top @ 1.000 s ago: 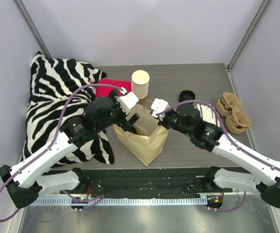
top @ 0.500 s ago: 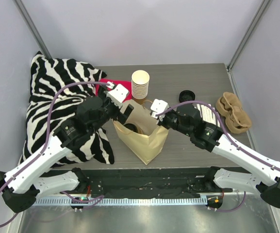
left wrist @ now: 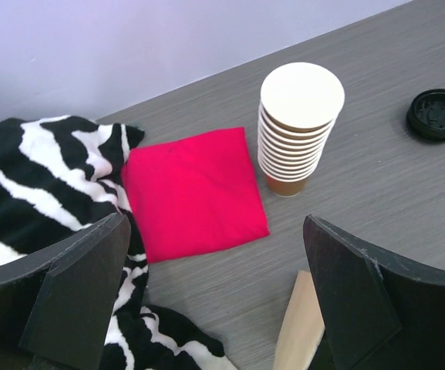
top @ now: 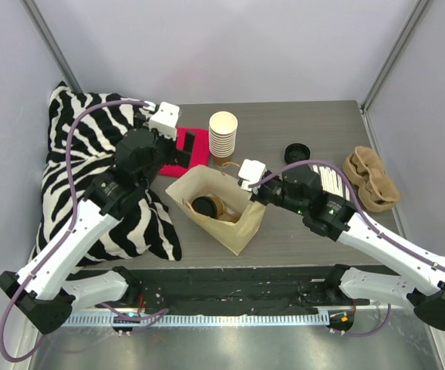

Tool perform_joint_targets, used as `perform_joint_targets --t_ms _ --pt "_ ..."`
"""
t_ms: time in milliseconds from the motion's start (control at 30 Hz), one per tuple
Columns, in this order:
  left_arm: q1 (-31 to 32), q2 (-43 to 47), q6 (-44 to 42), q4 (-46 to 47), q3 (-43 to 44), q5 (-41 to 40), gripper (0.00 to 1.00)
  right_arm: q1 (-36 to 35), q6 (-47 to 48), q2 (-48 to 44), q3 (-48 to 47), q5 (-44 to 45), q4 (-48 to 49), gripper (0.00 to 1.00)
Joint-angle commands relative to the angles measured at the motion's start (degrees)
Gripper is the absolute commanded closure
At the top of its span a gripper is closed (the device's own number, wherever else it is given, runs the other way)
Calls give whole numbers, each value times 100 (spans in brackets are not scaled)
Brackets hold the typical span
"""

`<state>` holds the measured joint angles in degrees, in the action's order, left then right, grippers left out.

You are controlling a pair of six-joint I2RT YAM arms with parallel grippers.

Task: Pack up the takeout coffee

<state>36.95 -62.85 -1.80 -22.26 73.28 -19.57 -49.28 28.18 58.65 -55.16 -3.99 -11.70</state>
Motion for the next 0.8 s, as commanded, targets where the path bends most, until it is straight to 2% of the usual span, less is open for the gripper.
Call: perform_joint_targets --t_ms 0,433,767 --pt "-258 -87 347 55 108 -20 0 -73 249 6 -285 -216 467 99" --pt "-715 -508 541 -199 143 226 0 -170 653 50 -241 -76 643 99" --pt "-821 -676 576 -358 117 270 0 -170 960 41 -189 -75 863 99"
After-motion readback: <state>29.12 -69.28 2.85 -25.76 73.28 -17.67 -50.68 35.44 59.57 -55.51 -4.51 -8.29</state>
